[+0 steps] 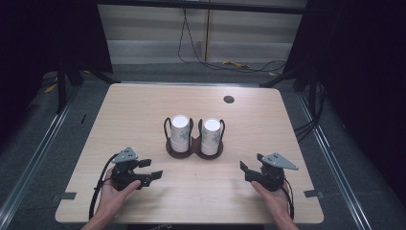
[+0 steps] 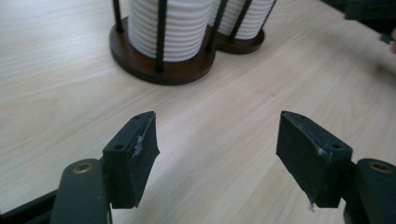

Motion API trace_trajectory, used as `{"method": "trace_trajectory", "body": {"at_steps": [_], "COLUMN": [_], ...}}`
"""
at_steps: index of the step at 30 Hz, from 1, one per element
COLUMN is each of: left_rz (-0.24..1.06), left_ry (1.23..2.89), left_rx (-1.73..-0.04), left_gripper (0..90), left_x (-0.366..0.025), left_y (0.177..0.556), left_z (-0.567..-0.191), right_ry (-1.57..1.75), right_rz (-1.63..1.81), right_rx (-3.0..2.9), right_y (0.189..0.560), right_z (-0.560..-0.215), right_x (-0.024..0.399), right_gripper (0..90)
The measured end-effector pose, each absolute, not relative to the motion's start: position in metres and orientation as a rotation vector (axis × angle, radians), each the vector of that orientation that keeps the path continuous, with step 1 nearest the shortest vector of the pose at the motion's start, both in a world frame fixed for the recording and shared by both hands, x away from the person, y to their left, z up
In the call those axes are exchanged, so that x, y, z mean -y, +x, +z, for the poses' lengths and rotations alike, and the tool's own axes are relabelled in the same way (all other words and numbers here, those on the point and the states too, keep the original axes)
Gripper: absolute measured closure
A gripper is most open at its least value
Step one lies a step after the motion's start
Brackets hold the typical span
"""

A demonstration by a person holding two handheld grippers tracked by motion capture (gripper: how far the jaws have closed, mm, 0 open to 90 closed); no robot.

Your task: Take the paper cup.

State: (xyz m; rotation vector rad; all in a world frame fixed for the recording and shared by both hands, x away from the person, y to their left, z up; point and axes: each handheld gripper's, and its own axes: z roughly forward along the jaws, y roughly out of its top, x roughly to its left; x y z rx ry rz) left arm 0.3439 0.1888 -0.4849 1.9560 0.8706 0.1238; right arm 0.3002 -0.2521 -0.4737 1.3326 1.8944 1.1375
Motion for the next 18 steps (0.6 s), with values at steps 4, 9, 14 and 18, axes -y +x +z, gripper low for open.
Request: {"method": "trace_trajectory", "body": {"at_steps": [4, 9, 14, 18], "left_rz": [0.11, 0.088, 0.106, 0.111], "left_ry": [1.954, 1.956, 1.922, 1.893], "left_rx": [-0.883, -0.873, -0.851, -0.83], "left_gripper": [28.7, 24.7, 21.8, 20.2], "left_x": [-0.189, -0.184, -0.182, -0.181], "left_y": [0.346, 0.352, 0.354, 0.356], "left_z": [-0.485, -0.483, -0.475, -0.466], "right_ry": [1.32, 1.319, 1.309, 1.288], "right_rz": [1.14, 1.172, 1.187, 1.184], "right_rx": [-1.914, -1.935, -1.95, -1.968], "right_y": [0.3, 0.301, 0.301, 0.299], "right_z": [-0.474, -0.474, -0.474, -0.475], "right_x": [0.252, 0.251, 0.249, 0.247], "right_gripper": [26.5, 26.6, 26.6, 26.5]}}
